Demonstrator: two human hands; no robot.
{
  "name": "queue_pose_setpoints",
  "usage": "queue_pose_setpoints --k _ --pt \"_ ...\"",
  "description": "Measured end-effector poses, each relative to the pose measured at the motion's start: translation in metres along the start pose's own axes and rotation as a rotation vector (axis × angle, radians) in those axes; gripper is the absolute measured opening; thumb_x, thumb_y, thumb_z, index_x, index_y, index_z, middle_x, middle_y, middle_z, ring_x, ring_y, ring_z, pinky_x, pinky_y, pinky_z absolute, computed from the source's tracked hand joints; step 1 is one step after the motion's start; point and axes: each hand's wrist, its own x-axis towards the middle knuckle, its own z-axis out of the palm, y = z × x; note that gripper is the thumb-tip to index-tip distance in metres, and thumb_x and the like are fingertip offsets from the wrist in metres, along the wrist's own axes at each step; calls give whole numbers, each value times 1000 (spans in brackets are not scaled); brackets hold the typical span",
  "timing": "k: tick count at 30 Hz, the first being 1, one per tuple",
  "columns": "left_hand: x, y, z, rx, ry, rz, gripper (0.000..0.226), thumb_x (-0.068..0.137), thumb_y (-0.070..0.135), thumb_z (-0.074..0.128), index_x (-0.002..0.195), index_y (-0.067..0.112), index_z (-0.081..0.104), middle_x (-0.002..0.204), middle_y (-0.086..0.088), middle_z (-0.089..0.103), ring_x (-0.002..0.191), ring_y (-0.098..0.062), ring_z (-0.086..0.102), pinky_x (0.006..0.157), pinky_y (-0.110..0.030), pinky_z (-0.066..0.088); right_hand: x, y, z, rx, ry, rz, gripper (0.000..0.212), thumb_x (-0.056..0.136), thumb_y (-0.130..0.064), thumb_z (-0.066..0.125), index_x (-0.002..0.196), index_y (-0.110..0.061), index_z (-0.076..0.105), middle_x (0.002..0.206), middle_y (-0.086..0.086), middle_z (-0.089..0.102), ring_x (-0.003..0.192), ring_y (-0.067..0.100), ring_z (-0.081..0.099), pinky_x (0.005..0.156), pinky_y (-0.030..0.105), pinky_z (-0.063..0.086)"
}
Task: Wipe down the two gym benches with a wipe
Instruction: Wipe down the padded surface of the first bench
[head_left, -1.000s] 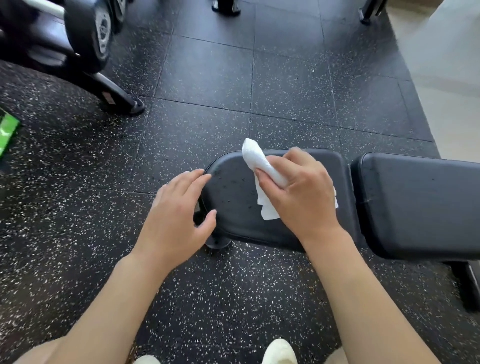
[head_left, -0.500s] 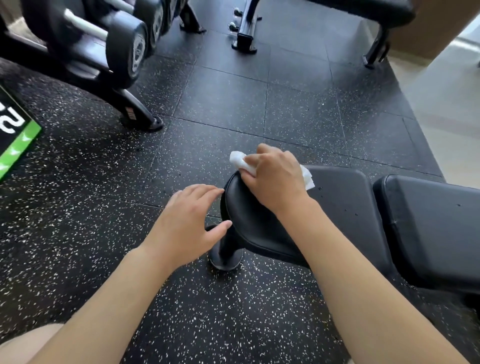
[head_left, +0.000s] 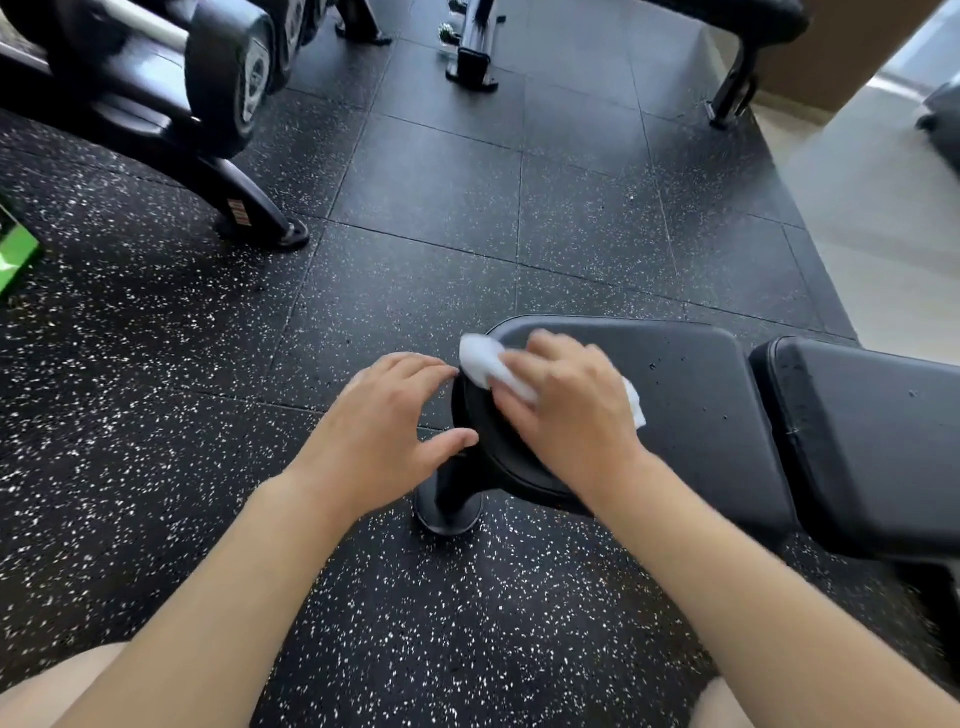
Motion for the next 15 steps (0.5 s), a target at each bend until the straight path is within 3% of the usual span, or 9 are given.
queue_pose_setpoints --k 3,6,9,12,15 --pt "2 -2 -2 -6 -13 0 75 87 59 72 148 17 57 149 5 56 143 -13 42 122 -42 35 59 12 10 33 -21 150 34 101 -44 56 91 -16 73 91 3 57 94 32 60 80 39 39" --pt "5 -5 -1 -17 2 10 65 93 51 70 147 16 59 147 4 58 142 -13 43 123 -34 32 72 10 13 39 -43 161 34 101 -45 54 92 -18 73 89 0 52 96 30 60 80 38 38" --pt "10 -9 -4 -39 39 -10 47 101 35 65 143 13 63 142 0 63 138 -16 46 120 -26 29 24 -6 3 65 -31 83 26 99 -38 60 91 -15 71 89 4 57 87 31 60 78 44 44" --pt "14 -12 -8 -48 55 -14 46 100 33 63 142 14 63 140 1 63 136 -16 47 117 -23 28 -42 -18 -7 94 -11 -23 21 95 -34 62 87 -15 67 82 1 53 72 26 52 65 43 43" --pt "14 -5 -1 -49 43 20 46 101 30 61 144 14 61 143 1 61 138 -16 45 114 -11 19 -63 -8 -6 50 -27 -106 21 98 -35 60 99 -18 73 82 -3 51 71 21 47 64 40 41"
